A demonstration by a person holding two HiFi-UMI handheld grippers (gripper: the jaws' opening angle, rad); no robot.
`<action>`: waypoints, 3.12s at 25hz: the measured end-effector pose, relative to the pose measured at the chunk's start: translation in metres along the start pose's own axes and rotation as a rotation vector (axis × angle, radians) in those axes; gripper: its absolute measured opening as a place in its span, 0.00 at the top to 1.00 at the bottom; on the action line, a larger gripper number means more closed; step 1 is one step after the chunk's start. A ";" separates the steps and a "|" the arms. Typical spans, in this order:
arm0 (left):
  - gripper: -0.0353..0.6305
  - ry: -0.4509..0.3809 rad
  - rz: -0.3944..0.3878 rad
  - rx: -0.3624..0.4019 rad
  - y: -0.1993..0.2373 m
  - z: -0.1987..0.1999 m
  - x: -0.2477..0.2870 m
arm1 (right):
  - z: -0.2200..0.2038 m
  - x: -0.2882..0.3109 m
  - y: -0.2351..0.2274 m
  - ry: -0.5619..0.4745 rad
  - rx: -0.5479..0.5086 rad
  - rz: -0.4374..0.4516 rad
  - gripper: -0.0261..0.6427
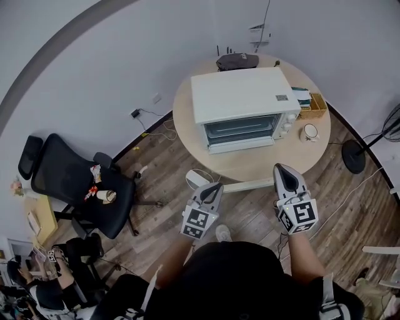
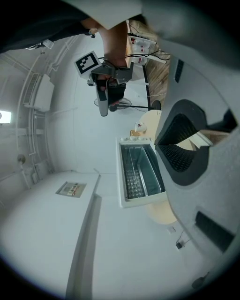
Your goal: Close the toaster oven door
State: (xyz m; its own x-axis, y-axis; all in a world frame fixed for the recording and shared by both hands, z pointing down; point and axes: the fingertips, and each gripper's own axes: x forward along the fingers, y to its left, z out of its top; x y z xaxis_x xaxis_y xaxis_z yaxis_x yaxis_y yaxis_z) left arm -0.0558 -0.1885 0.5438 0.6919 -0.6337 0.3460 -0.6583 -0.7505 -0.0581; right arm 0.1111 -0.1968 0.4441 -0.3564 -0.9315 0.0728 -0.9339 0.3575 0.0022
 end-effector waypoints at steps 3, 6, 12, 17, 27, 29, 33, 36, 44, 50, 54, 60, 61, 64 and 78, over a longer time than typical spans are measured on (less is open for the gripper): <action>0.94 0.015 -0.007 0.015 0.010 -0.005 0.003 | -0.001 0.010 0.001 0.001 0.019 -0.007 0.97; 0.94 0.032 -0.023 0.054 0.014 -0.012 0.005 | 0.002 0.017 -0.002 -0.006 0.033 -0.023 0.97; 0.94 0.086 0.012 0.107 0.023 -0.036 0.012 | -0.002 0.033 -0.003 0.007 0.038 0.012 0.97; 0.94 0.236 0.011 0.189 0.018 -0.069 0.020 | -0.009 0.042 -0.009 0.044 0.032 0.047 0.97; 0.74 0.518 -0.023 0.449 0.008 -0.135 0.039 | -0.015 0.049 -0.022 0.077 0.032 0.120 0.97; 0.74 0.557 -0.020 0.518 0.005 -0.144 0.042 | -0.018 0.049 -0.024 0.085 0.032 0.126 0.97; 0.74 0.637 -0.017 0.674 0.006 -0.164 0.049 | -0.022 0.050 -0.027 0.093 0.042 0.143 0.96; 0.74 0.658 -0.031 0.719 0.004 -0.170 0.053 | -0.020 0.049 -0.028 0.089 0.044 0.151 0.97; 0.81 0.664 -0.001 0.807 0.004 -0.171 0.054 | -0.019 0.048 -0.033 0.082 0.047 0.161 0.97; 0.83 0.669 0.017 0.801 0.005 -0.164 0.053 | -0.021 0.046 -0.031 0.087 0.044 0.175 0.97; 0.83 0.643 0.025 0.772 0.007 -0.151 0.049 | -0.020 0.046 -0.030 0.086 0.037 0.182 0.97; 0.85 0.607 0.080 0.753 0.013 -0.126 0.043 | -0.015 0.051 -0.025 0.073 0.030 0.204 0.96; 0.85 0.601 0.093 0.746 0.015 -0.122 0.043 | -0.015 0.052 -0.023 0.073 0.030 0.209 0.97; 0.86 0.594 0.118 0.740 0.018 -0.113 0.042 | -0.017 0.053 -0.020 0.076 0.033 0.224 0.97; 0.87 0.556 0.198 0.716 0.029 -0.085 0.041 | -0.023 0.056 -0.024 0.087 0.016 0.237 0.97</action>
State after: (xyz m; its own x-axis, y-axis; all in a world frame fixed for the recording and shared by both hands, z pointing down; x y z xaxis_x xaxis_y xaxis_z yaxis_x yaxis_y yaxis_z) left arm -0.0718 -0.2205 0.6357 0.2227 -0.7203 0.6570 -0.2810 -0.6927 -0.6642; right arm 0.1138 -0.2558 0.4706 -0.5620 -0.8124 0.1551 -0.8253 0.5631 -0.0409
